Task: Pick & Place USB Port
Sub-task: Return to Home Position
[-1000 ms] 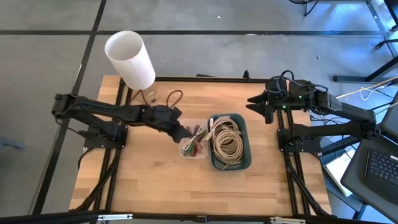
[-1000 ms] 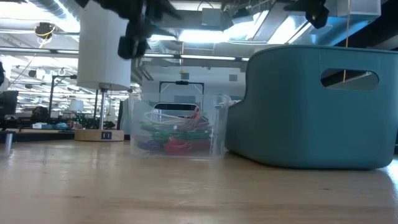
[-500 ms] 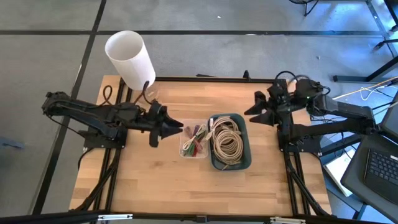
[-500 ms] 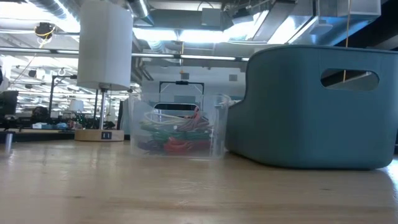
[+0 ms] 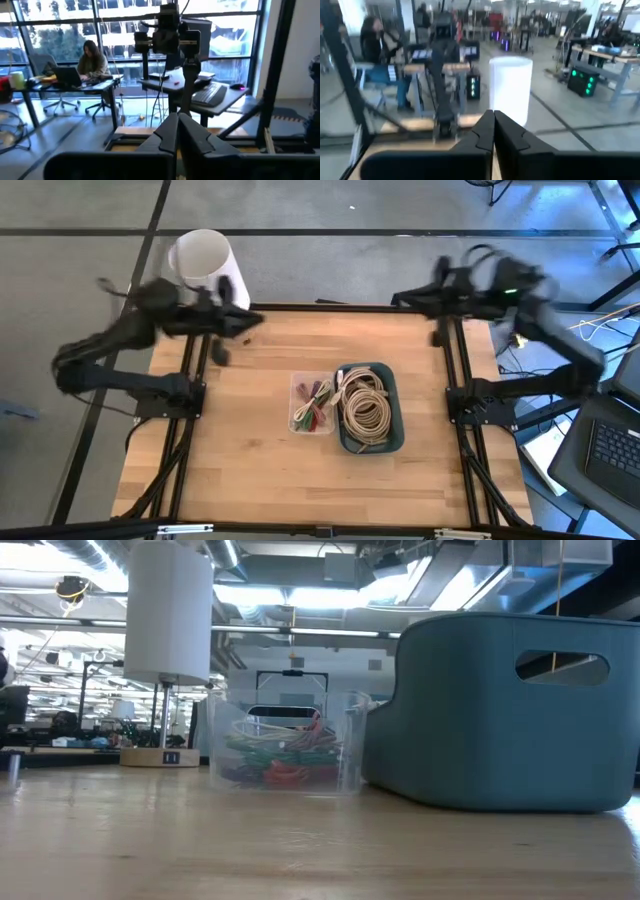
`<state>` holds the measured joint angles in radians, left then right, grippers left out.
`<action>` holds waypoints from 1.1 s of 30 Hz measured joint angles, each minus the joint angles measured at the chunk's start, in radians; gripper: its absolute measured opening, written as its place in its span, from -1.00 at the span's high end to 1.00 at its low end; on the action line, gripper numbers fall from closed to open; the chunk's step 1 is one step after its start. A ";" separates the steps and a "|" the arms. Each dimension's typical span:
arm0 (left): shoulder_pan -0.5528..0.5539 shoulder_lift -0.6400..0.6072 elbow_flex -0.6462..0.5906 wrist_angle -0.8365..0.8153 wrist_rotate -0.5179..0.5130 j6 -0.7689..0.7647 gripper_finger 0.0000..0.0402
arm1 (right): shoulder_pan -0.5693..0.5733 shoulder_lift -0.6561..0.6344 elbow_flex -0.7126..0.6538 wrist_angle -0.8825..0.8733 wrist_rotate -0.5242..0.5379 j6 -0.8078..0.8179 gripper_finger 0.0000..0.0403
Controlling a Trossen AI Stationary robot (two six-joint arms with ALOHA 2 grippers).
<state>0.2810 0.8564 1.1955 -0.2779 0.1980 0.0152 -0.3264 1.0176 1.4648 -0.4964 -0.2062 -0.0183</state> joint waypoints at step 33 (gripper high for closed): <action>-0.157 -0.545 -0.753 -0.014 -0.306 -0.398 1.00 | 0.171 -0.728 -0.936 0.199 0.282 0.205 1.00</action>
<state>0.1244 0.3116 0.4429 -0.2923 -0.1079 -0.3824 -0.1551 0.2898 0.5293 -0.2976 0.0756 0.1872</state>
